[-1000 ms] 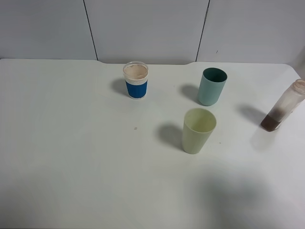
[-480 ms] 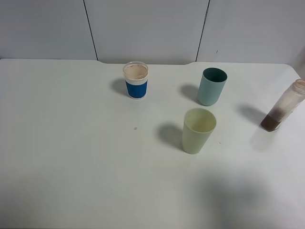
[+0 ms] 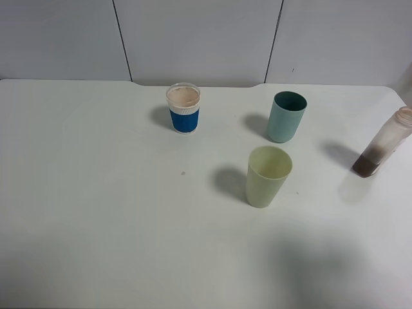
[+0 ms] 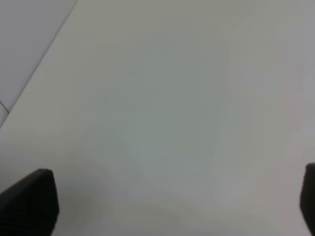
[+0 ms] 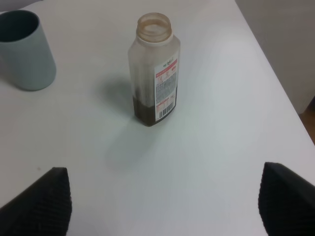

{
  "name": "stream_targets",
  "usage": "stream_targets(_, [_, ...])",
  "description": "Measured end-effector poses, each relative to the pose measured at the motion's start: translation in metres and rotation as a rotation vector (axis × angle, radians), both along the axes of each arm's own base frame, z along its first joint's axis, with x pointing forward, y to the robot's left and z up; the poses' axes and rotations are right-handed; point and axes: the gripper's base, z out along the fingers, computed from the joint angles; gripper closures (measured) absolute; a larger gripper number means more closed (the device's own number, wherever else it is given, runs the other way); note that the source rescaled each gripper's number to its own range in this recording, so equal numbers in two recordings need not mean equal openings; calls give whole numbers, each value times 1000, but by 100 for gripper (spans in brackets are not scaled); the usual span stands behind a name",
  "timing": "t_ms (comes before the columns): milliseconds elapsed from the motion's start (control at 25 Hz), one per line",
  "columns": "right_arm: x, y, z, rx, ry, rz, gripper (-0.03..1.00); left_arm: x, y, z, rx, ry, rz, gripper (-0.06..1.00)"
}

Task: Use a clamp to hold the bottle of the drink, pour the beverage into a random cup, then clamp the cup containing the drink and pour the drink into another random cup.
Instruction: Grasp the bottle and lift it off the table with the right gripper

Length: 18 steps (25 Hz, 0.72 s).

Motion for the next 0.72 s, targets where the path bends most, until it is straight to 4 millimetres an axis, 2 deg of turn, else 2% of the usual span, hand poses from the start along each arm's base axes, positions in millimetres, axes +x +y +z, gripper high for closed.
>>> stream_targets(280, [0,0,0,-1,0,4,36,0,0,0,0,0,0,-6])
stream_targets(360, [-2,1,7,-4,-30,9,36,0,0,0,0,0,0,-6])
stream_targets(560, [-9,-1,63,-65,-199,-10,36,0,0,0,0,0,0,-6])
stream_targets(720, [5,-8,97,-120,-180,-42,36,0,0,0,0,0,0,-6])
